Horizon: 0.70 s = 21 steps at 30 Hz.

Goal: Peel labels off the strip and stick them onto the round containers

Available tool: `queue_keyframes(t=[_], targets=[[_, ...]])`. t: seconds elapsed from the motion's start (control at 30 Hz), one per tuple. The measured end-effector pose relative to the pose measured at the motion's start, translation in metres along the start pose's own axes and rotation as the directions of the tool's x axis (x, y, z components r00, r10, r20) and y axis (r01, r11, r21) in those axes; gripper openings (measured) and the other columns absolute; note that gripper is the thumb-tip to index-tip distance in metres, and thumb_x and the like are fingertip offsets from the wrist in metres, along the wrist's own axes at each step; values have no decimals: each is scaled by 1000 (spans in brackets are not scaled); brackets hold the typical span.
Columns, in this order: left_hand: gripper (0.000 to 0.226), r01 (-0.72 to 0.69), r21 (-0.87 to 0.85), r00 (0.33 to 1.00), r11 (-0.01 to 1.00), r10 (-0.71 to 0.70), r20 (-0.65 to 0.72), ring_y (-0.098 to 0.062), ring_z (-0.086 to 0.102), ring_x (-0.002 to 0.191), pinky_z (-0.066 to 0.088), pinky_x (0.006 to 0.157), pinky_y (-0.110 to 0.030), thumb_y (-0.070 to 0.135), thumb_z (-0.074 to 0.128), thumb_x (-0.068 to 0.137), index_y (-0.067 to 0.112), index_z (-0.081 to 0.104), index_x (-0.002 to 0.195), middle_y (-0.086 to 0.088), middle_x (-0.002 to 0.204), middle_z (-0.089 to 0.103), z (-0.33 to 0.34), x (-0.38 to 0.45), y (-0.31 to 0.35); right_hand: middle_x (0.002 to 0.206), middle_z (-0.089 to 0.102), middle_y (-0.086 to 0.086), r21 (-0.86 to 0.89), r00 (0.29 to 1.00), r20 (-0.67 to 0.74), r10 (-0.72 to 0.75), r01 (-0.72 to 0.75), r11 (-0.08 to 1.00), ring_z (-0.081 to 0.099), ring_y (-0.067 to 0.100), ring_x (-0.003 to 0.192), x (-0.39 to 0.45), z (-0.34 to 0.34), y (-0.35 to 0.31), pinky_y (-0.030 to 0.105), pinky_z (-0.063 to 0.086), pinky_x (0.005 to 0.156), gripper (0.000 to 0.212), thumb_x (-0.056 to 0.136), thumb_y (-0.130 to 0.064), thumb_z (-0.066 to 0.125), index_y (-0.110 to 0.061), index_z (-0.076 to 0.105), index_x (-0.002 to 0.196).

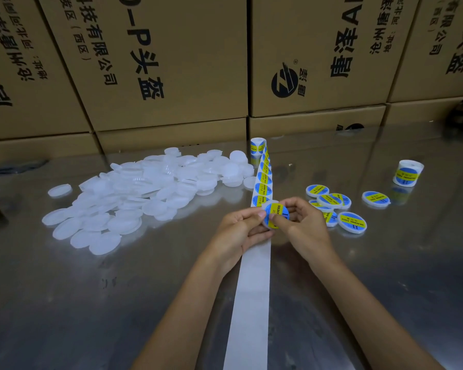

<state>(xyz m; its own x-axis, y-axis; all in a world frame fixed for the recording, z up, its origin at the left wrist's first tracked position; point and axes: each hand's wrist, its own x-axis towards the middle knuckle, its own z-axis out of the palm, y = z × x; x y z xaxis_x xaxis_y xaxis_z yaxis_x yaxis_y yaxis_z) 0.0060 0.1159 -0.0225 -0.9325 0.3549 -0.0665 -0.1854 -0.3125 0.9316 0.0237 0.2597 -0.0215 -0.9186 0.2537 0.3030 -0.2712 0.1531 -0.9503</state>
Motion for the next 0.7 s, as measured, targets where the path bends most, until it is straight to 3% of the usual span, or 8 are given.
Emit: queue_keyframes(t=[0.3, 0.7], targets=[[24, 9, -27, 1000, 1000, -9, -15, -28, 72, 104, 59, 89, -34, 8, 53, 102, -4, 65, 119, -19, 112, 73, 0, 1, 0, 72, 65, -7, 25, 1000, -2, 8, -8, 1000, 56, -6, 58, 1, -1, 0, 10, 47, 59, 24, 80, 2, 75, -19, 63, 80], [25, 10, -16, 1000, 1000, -10, -26, -28, 71, 104, 59, 91, -35, 8, 53, 102, -5, 64, 120, -20, 115, 72, 2, 1, -1, 71, 66, -12, 1, 1000, 12, -5, 5, 1000, 56, -6, 58, 2, 0, 4, 9, 46, 58, 26, 79, 2, 75, -21, 63, 80]])
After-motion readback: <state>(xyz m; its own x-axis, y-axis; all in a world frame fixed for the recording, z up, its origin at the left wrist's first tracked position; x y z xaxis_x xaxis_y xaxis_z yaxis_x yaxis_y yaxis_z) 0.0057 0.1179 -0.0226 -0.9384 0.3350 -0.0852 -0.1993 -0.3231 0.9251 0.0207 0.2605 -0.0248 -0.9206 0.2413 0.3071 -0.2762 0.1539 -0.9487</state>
